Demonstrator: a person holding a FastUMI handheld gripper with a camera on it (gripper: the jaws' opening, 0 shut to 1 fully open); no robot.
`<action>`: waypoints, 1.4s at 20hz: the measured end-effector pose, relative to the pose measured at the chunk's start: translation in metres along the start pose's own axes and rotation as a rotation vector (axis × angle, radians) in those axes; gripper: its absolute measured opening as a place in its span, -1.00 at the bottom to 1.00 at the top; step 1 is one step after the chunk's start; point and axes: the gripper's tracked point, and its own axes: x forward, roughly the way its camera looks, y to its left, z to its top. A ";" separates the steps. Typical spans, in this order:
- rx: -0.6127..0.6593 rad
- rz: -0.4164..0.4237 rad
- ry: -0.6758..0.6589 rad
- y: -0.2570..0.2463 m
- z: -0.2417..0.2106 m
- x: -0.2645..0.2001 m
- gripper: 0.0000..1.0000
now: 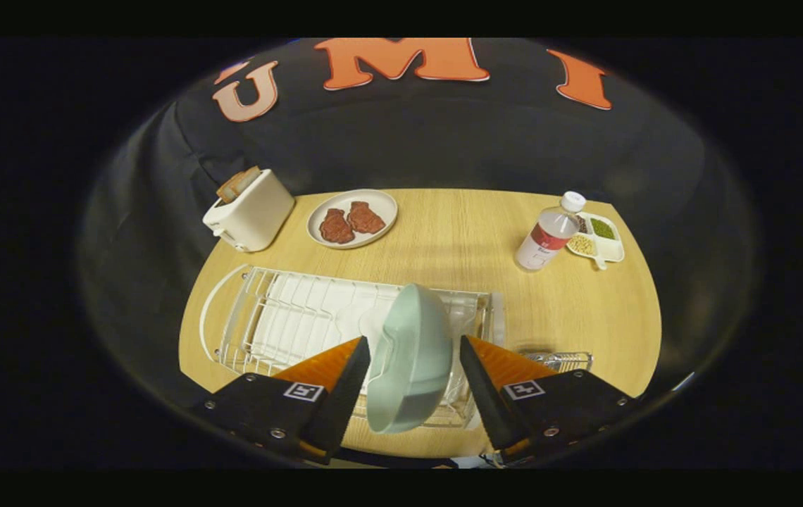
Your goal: Take the plate from the dish rack, then take the spoon from the basket and place it into the plate.
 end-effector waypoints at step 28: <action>-0.020 -0.356 -0.072 -0.023 0.001 -0.058 -0.39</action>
